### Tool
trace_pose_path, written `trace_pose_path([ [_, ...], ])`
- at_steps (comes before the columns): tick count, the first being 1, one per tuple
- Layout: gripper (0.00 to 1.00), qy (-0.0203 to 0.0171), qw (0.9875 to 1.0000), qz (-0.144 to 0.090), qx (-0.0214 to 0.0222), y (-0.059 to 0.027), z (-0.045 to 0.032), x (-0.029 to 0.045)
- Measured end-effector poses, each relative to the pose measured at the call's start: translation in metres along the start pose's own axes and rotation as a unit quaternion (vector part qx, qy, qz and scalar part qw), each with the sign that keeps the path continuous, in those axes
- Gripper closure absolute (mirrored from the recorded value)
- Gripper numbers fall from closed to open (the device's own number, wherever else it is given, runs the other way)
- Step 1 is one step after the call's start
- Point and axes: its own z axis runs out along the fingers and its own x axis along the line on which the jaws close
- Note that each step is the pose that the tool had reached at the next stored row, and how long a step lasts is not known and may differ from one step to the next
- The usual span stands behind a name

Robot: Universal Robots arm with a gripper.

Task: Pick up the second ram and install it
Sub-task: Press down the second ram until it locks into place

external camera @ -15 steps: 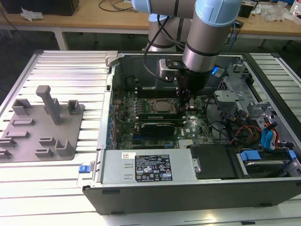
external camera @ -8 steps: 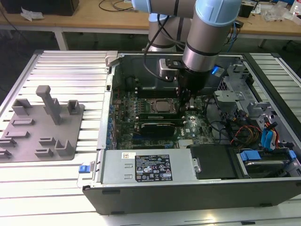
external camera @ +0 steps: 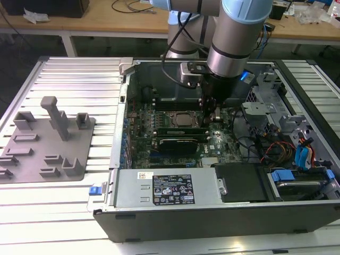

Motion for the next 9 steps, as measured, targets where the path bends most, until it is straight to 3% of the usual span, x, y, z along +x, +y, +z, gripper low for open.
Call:
trace_pose_path([
  [9,0.92,0.0000,1.0000,0.000,0.0000,0.0375,0.0020,0.0001],
])
